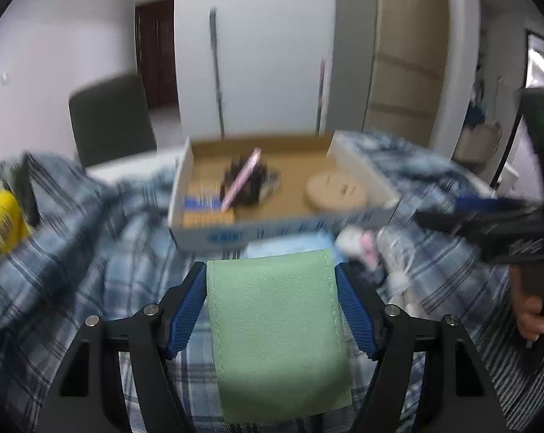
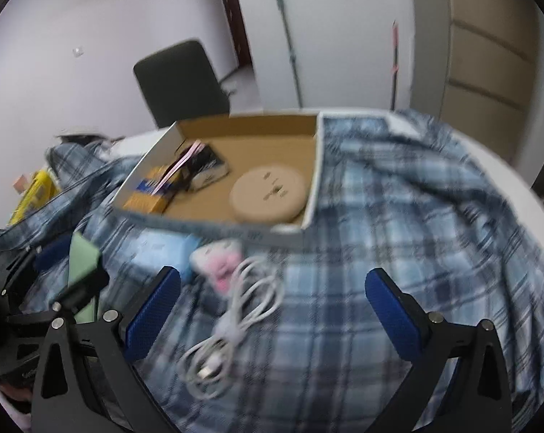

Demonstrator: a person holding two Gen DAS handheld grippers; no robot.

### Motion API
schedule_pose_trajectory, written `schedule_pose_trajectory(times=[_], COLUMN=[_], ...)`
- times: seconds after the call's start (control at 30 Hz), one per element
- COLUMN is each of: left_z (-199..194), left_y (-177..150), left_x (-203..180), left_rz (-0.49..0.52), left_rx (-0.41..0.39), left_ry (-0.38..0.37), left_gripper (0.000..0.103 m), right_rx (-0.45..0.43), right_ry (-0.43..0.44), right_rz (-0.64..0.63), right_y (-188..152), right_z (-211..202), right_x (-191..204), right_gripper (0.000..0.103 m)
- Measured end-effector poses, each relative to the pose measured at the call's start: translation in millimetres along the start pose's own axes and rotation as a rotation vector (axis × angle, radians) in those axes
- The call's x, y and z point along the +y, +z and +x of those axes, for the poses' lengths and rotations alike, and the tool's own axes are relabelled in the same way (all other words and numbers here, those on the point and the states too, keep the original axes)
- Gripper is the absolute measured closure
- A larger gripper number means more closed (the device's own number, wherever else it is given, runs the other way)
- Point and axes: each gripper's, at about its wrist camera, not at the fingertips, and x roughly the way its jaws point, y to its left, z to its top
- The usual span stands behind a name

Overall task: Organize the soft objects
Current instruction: 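Close the left tool on the green card and lift it, then close the right tool on the white cable while left holds the green card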

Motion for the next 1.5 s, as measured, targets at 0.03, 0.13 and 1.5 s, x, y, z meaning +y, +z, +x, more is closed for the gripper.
schedule_pose_trajectory(times=[0.03,0.13,1.5], left_z=[-10.1,-31.3,-63.0], left_y=[0.9,3.4,4.1], left_x=[-2.1,-6.0,-0.3], left_rz=[0.007,0.018,-0.027], left_rx=[-0.055,-0.173,-0.358], left_ry=[-0.002,0.002,0.033], left_gripper=[0.03,0.03,0.03], right_rx=[0.038,0.159,-0.387], right_ry=[0.023,0.077,-0.109], right_rz=[0.012,0.069,-0.258], right_y=[-1.5,-7.4,-44.4], right_z=[2.1,12.4,-44.6], right_x=[2.2,7.0,56.2], right_gripper=[0.001,0.009,0.079])
